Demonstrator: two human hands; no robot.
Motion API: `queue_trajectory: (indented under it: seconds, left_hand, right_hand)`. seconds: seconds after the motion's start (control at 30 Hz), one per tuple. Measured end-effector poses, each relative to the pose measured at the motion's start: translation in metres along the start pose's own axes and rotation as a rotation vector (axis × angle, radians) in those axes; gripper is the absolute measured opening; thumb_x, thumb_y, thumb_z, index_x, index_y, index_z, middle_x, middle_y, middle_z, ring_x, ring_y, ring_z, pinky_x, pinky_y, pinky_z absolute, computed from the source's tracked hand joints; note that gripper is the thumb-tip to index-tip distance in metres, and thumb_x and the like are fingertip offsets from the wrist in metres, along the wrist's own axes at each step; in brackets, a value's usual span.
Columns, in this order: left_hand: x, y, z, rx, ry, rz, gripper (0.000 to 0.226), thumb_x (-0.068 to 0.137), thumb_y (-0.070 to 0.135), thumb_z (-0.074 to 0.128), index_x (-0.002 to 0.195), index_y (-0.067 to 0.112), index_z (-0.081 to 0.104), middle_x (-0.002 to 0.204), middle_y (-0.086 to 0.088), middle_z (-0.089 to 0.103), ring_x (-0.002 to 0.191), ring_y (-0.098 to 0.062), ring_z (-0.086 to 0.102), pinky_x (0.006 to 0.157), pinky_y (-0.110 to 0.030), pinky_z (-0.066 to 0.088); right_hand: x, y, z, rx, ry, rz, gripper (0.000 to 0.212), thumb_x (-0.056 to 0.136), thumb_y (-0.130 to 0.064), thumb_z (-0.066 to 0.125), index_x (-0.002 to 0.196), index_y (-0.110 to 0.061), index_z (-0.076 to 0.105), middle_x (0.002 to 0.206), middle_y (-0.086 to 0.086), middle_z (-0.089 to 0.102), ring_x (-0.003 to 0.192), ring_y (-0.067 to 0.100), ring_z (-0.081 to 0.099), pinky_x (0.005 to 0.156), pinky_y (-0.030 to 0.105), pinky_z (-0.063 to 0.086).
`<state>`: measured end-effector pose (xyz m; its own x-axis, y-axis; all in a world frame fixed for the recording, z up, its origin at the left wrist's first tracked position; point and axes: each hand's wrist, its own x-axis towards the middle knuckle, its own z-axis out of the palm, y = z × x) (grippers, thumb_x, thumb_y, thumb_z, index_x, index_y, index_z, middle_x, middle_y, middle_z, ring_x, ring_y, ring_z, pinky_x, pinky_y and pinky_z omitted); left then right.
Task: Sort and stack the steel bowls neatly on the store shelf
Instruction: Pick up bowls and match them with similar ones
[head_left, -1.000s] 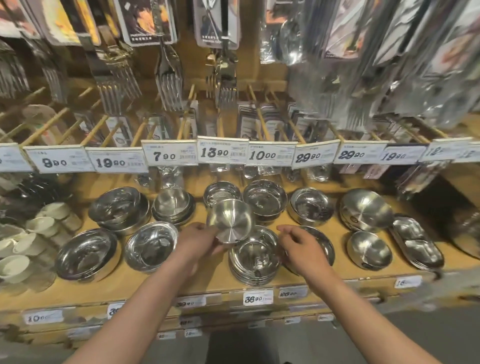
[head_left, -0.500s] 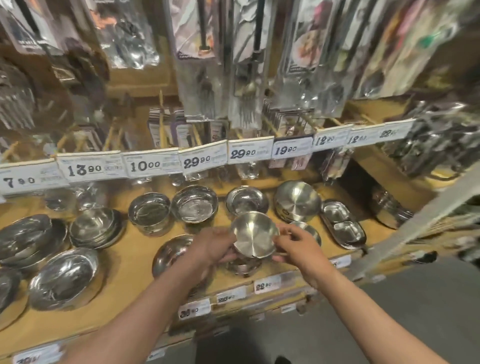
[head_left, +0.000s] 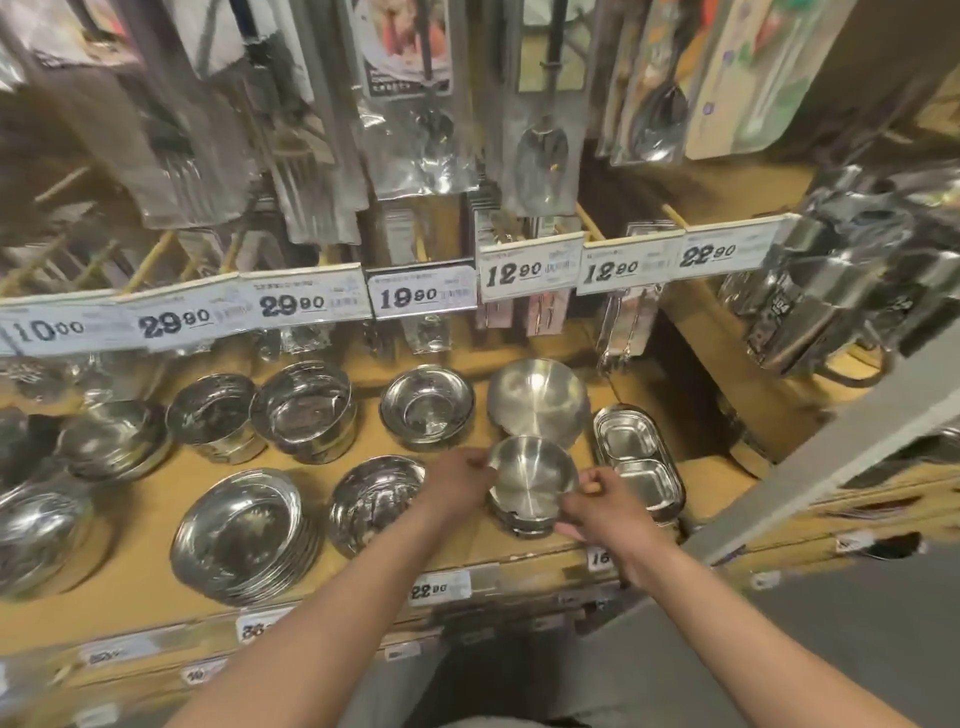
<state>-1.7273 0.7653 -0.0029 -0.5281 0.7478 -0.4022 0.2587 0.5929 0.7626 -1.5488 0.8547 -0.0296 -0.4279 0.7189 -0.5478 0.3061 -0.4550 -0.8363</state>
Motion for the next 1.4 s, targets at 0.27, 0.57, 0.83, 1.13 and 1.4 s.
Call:
queue_trajectory:
  seconds: [0.27, 0.57, 0.83, 1.13, 1.4]
  left_hand:
    - [0.004, -0.001, 0.008, 0.088, -0.004, -0.042, 0.030, 0.097, 0.032, 0.061, 0.124, 0.025, 0.072, 0.117, 0.000, 0.075, 0.099, -0.015, 0.068, 0.090, -0.025, 0.050]
    - [0.008, -0.011, 0.026, -0.030, 0.031, -0.149, 0.015, 0.088, 0.016, 0.067, 0.076, 0.025, 0.065, 0.086, -0.006, 0.077, 0.088, -0.027, 0.075, 0.087, -0.043, 0.061]
    - [0.011, -0.012, 0.031, -0.356, 0.000, -0.285, 0.004, 0.097, 0.011, 0.064, 0.096, 0.012, 0.068, 0.083, -0.002, 0.073, 0.066, -0.013, 0.076, 0.059, -0.022, 0.061]
    - [0.011, -0.009, 0.028, -0.396, 0.029, -0.358, 0.033, 0.097, 0.010, 0.063, 0.127, -0.006, 0.061, 0.105, -0.020, 0.073, 0.076, -0.023, 0.077, 0.059, -0.023, 0.062]
    - [-0.007, -0.007, 0.022, -0.342, 0.068, -0.295, 0.024, 0.098, 0.021, 0.063, 0.107, 0.000, 0.068, 0.079, -0.011, 0.068, 0.048, -0.009, 0.063, 0.046, -0.018, 0.052]
  right_hand:
    - [0.026, 0.012, -0.004, -0.122, -0.033, -0.012, 0.026, 0.085, -0.006, 0.075, 0.096, -0.018, 0.055, 0.099, 0.007, 0.067, 0.078, 0.015, 0.072, 0.061, 0.020, 0.058]
    - [0.037, 0.003, -0.012, -0.397, 0.016, -0.136, 0.020, 0.085, -0.019, 0.071, 0.084, -0.035, 0.061, 0.090, -0.012, 0.070, 0.084, 0.017, 0.072, 0.074, 0.037, 0.063]
    - [0.036, -0.008, -0.015, -0.453, 0.025, -0.203, 0.025, 0.085, -0.017, 0.072, 0.075, -0.039, 0.068, 0.062, -0.038, 0.064, 0.066, -0.020, 0.061, 0.055, 0.002, 0.044]
    - [0.039, -0.006, -0.016, -0.489, 0.018, -0.244, 0.023, 0.087, -0.013, 0.069, 0.105, -0.024, 0.080, 0.068, -0.031, 0.069, 0.076, -0.003, 0.068, 0.070, 0.022, 0.059]
    - [0.030, -0.006, -0.014, -0.545, 0.108, -0.256, 0.037, 0.093, -0.029, 0.069, 0.126, -0.012, 0.068, 0.114, 0.001, 0.073, 0.098, 0.015, 0.060, 0.087, 0.030, 0.047]
